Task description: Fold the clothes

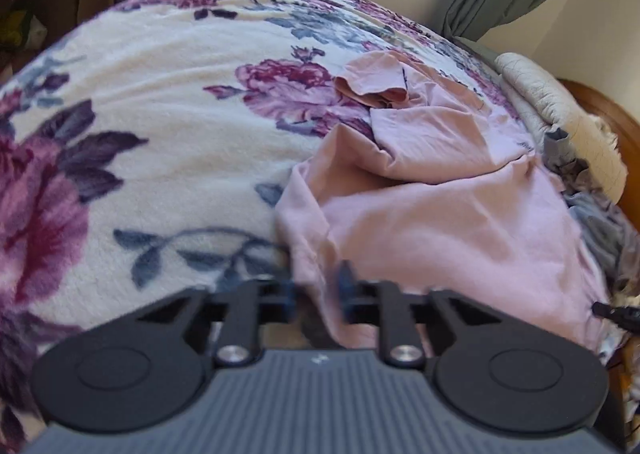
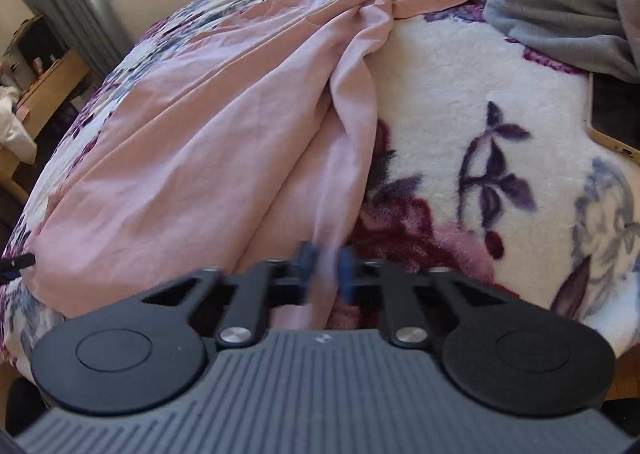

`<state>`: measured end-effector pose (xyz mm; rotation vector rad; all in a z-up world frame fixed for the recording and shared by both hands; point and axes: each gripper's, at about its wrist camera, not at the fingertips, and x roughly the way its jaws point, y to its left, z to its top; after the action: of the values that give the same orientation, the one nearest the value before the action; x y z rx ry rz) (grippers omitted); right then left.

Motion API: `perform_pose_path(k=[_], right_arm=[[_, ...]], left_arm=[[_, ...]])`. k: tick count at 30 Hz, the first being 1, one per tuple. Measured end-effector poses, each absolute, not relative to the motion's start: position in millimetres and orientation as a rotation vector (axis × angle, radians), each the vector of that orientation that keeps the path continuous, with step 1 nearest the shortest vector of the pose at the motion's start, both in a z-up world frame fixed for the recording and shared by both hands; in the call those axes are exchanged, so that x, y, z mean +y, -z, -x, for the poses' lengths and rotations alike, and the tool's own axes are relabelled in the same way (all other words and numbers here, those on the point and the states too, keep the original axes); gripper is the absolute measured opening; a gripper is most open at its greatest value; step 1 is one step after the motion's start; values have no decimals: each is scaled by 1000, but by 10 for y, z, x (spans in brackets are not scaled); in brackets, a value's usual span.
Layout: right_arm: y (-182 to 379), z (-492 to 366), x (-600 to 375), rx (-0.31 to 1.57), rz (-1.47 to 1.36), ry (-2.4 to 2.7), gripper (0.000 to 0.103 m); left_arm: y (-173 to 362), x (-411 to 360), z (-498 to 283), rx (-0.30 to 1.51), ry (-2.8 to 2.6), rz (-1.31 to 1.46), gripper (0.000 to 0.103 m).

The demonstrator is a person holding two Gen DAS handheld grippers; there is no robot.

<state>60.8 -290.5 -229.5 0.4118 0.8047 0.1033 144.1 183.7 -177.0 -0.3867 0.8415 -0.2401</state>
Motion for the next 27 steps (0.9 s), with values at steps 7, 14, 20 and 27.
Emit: perform_pose_path(k=[7, 14, 20, 27], right_arm=[[1918, 33, -3760, 619, -487, -7, 2], [2136, 501, -3770, 617, -551, -69, 2], [1910, 1022, -3687, 501, -622, -139, 1], [1430, 1432, -3811, 401, -711, -228, 1]], left_arm=[[1560, 1880, -1017, 751, 366, 535, 4], [1907, 1823, -801, 759, 353, 601, 3], [1369, 1827, -389, 623, 440, 624, 3], [901, 1876, -112, 496, 512, 770, 3]])
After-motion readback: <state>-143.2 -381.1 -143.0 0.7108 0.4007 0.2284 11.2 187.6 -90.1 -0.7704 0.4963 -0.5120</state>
